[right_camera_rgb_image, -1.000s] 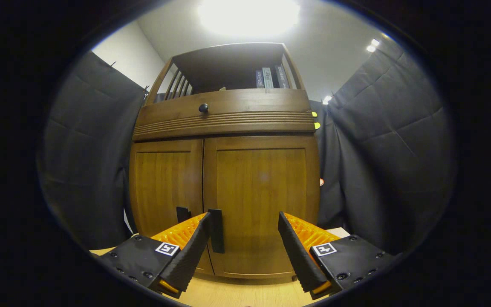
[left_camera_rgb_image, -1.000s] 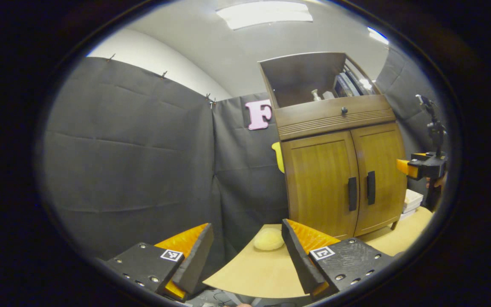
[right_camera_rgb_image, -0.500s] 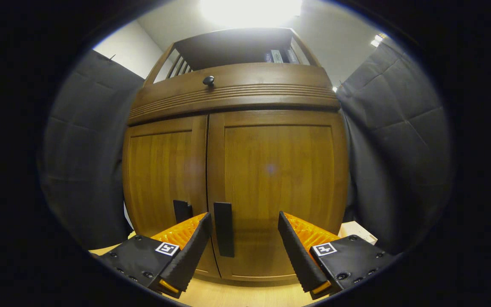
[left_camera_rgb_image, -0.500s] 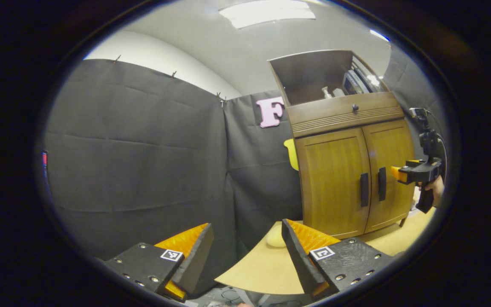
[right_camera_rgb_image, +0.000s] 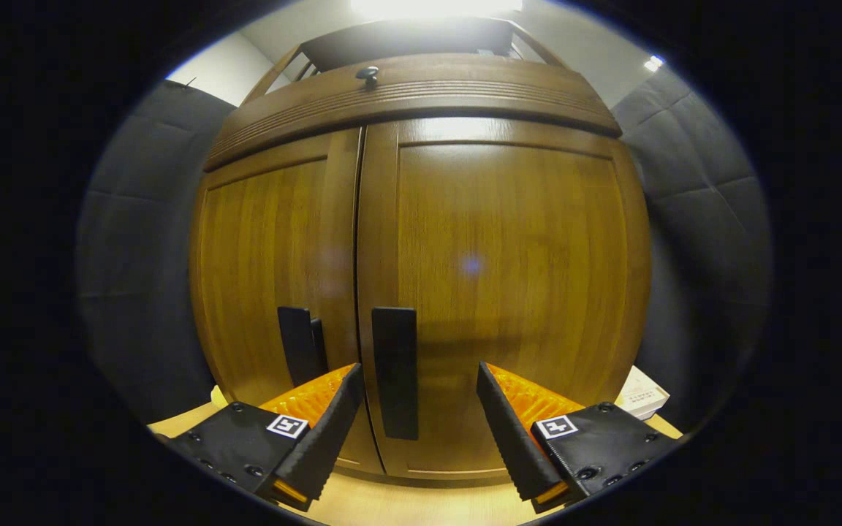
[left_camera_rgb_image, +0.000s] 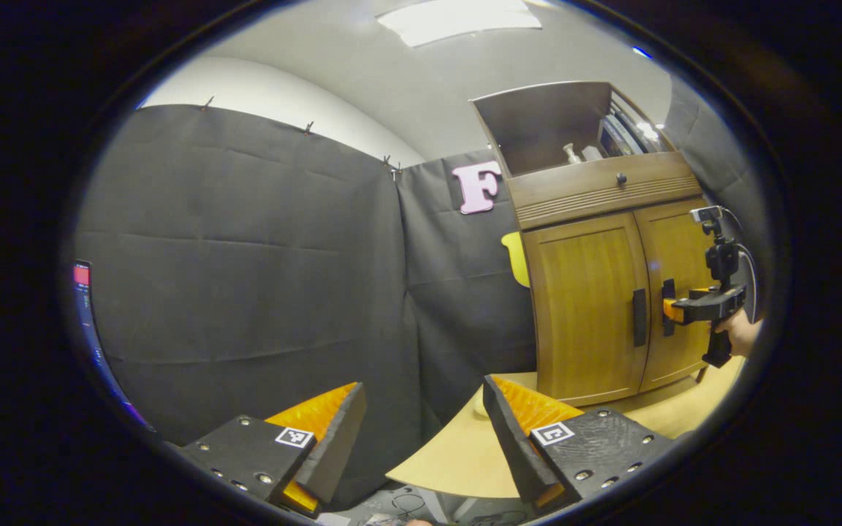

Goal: Open the right door of the double-door shoe cabinet with the right hand, and open the left door with the left hand.

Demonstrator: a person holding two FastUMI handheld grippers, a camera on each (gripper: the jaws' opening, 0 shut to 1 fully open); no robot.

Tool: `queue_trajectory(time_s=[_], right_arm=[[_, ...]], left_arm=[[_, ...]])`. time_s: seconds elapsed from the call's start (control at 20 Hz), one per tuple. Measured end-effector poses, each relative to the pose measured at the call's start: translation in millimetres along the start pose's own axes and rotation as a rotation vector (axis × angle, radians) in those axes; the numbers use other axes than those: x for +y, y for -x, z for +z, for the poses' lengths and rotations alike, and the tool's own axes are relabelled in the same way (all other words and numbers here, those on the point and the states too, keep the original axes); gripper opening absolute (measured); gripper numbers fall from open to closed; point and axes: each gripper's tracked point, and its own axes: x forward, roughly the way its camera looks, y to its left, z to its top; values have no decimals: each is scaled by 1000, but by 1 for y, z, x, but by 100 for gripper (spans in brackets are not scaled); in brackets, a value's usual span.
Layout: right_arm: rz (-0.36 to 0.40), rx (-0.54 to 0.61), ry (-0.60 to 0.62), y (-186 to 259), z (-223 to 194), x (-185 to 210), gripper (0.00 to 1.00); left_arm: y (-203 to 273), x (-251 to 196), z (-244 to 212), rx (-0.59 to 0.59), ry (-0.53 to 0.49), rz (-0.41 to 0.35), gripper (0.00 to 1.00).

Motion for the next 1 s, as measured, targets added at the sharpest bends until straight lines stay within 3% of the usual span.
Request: queue_trajectory(time_s=[0.2,0.35,0.45,0.5,0.55,0.6,0.75,1.0], right_arm=[[-3,25,-35,-17,-4,6,86],[2,43,-51,-27,-6,12,66],[24,84,-49,-32,-17,20,64],[-2,80,-36,-34,-17,16,60],[-5,83,-35,-25,-13,17,34],[-12,83,-36,-33,-17,16,36],[-11,83,-33,-34,-17,17,22],[34,94,-41,-25,-14,18,22]], left_arm=[[1,2,0,8,-10,5,94],[2,2,1,11,-16,4,94],[2,2,1,11,-17,3,94],[2,2,1,11,-16,2,94],[2,2,2,11,-16,3,94],[2,2,2,11,-16,4,94],[2,0,4,7,-12,-2,94],[0,-6,6,-13,0,-39,94]])
